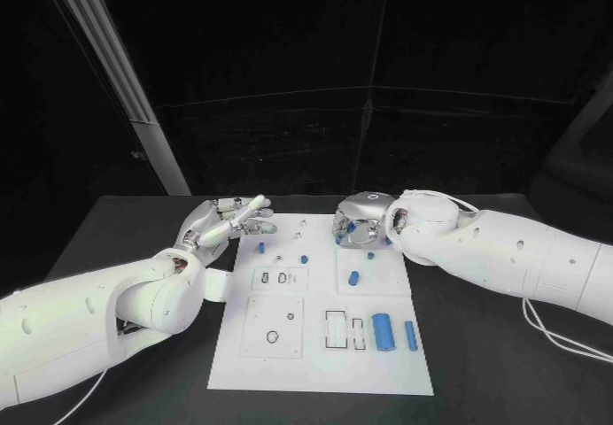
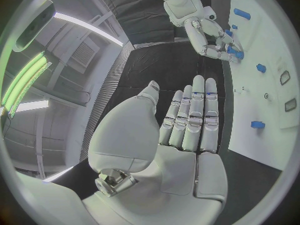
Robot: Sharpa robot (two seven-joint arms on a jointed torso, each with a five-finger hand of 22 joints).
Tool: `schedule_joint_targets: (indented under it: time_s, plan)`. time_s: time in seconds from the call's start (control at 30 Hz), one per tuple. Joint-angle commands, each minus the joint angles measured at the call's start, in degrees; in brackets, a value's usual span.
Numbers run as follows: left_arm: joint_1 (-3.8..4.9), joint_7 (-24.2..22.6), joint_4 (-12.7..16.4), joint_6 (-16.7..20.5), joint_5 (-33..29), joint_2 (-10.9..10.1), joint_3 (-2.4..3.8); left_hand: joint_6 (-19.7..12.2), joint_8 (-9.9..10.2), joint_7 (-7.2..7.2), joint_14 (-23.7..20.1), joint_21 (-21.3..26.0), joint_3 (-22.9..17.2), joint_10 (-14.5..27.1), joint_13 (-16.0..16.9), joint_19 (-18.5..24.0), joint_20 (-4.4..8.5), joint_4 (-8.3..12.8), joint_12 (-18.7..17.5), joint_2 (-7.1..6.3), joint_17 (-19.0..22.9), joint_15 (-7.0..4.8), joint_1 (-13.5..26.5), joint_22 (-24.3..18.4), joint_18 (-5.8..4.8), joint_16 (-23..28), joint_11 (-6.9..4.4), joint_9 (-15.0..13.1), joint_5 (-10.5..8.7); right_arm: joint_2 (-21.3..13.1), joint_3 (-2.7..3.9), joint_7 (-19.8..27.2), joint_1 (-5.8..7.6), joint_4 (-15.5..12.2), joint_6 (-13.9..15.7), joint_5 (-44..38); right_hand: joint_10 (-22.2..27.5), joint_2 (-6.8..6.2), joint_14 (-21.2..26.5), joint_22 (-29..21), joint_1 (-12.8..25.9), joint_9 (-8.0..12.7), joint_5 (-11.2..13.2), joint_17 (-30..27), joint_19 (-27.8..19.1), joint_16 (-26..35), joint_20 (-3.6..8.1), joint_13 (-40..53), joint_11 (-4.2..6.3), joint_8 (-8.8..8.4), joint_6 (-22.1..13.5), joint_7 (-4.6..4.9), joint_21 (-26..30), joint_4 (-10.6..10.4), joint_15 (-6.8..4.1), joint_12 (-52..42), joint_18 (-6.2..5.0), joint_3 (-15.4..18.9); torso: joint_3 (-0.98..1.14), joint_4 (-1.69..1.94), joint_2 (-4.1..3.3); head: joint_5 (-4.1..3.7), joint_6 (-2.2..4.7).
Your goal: Assemble the parts on the task board
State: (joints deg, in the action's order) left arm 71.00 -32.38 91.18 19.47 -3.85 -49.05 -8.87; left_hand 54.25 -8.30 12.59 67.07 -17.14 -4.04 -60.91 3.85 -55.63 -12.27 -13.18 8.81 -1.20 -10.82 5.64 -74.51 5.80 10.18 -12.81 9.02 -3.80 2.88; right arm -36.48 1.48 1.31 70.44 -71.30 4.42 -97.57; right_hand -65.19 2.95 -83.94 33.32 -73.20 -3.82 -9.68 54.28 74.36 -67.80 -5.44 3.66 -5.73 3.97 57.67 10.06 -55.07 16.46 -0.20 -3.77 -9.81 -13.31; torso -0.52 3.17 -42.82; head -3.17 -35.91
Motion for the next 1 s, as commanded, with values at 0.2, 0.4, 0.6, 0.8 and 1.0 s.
schedule_joint_targets:
  time_s: [0.2,0.4,0.6,0.8,1.0]
  plan:
    - [0.12,0.39,-0.14,-1.21,0.38,-0.01,0.05,-0.06,0.44,0.22,0.05,0.41,0.41,0.22,-0.06,-0.49,-0.07,0.08,-0.38,0.25,-0.09,0.33,-0.05,-0.10,0.36,0.29,0.22,0.07,0.12,0.37,0.05,-0.15,0.13,0.45,-1.23,-1.36,-0.84,0.04,-1.33,3.15,-0.37,-0.01,0.48,1.34,0.10,-1.49,-0.30,-0.04,0.01,-0.17,1.08,-0.10,-2.91,-0.17,0.38,0.16,1.00,-3.15,0.05,0.02,-0.11,0.05,-0.26]
    - [0.16,0.57,0.00,-1.37,0.38,-0.10,0.05,-0.09,0.45,0.23,0.04,0.44,0.43,0.25,-0.06,-0.49,-0.08,0.10,-0.40,0.26,-0.11,0.34,-0.06,-0.12,0.35,0.33,0.23,0.06,0.12,0.54,0.05,-0.48,0.12,0.67,-1.80,-1.81,-1.85,0.23,-1.37,6.65,-0.11,-0.07,1.02,2.33,0.72,-2.55,-0.30,0.01,0.23,-0.03,2.00,-0.26,-5.69,-0.33,0.27,0.05,1.44,-5.50,0.04,0.04,-0.36,0.19,-0.68]
    - [0.17,0.84,-0.09,-1.34,0.38,-0.20,0.05,-0.13,0.48,0.25,0.00,0.48,0.45,0.30,-0.07,-0.49,-0.09,0.12,-0.44,0.30,-0.13,0.36,-0.09,-0.16,0.35,0.40,0.26,0.06,0.12,0.67,0.05,-0.68,0.12,0.85,-1.72,-2.42,-2.96,0.22,-1.27,9.15,-0.20,-0.12,2.20,2.71,1.00,-3.14,-0.21,0.07,0.45,0.05,2.93,-0.42,-7.74,-0.36,0.13,0.00,1.74,-7.98,0.00,0.09,-0.34,0.13,-0.83]
    - [0.18,1.01,-0.07,-1.39,0.38,-0.28,0.05,-0.17,0.51,0.28,-0.04,0.55,0.43,0.36,-0.07,-0.48,-0.12,0.14,-0.49,0.46,-0.16,0.39,-0.11,-0.21,0.35,0.50,0.28,0.05,0.12,0.69,0.05,-1.04,0.12,0.88,-0.20,-2.62,-3.75,-0.14,-1.24,11.22,0.02,-0.13,3.12,3.04,1.29,-3.63,-0.13,0.09,0.66,0.04,3.62,-0.60,-9.43,-0.59,0.02,0.06,2.00,-9.70,-0.01,0.14,-0.39,0.16,-0.73]
    - [0.21,1.23,-0.06,-1.44,0.38,-0.33,0.05,-0.22,0.55,0.30,-0.10,0.62,0.43,0.43,-0.07,-0.47,-0.14,0.16,-0.55,0.58,-0.19,0.42,-0.13,-0.28,0.34,0.61,0.31,0.05,0.12,0.23,0.05,-1.43,0.12,-0.34,5.68,-2.06,-4.49,-0.72,-1.16,12.57,0.63,-0.15,4.28,3.04,1.29,-3.92,-0.06,0.13,0.86,0.04,4.23,-0.82,-10.62,-1.25,-0.10,0.04,2.15,-11.01,0.01,0.14,-0.45,0.30,-0.53]
